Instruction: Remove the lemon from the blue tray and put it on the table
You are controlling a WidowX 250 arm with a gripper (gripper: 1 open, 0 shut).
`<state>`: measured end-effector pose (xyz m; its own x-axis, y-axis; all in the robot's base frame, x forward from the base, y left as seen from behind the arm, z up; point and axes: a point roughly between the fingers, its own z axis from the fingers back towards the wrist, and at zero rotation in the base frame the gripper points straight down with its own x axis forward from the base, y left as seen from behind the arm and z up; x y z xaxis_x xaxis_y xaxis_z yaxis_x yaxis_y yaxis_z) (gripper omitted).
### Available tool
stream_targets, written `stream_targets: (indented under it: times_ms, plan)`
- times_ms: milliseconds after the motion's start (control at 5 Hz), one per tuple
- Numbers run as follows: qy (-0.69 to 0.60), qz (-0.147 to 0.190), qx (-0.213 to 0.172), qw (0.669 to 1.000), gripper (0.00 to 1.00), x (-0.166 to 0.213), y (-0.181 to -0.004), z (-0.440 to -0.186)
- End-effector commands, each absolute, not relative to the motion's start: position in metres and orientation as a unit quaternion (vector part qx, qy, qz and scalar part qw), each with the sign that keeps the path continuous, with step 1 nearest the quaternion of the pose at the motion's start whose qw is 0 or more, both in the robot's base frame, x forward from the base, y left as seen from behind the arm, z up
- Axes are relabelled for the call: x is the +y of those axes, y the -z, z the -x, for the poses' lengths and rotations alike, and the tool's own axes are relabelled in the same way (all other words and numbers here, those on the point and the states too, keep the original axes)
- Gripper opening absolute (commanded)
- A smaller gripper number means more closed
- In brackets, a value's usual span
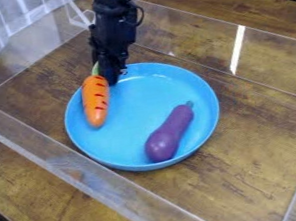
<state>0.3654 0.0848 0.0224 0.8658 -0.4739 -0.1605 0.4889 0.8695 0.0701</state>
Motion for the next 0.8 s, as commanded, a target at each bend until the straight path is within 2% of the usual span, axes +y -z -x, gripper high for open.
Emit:
stream_targets:
  times_ms: [0, 200, 600]
  plan:
    - [0.223, -0.058, 0.091, 0.969, 0.0, 0.095, -0.012, -0.349]
    - [0.209, -0.061, 0.095, 0.971, 0.0, 0.094, -0.009, -0.344]
    - [0.245, -0.073, 0.1, 0.962, 0.0, 0.102, -0.006, -0.359]
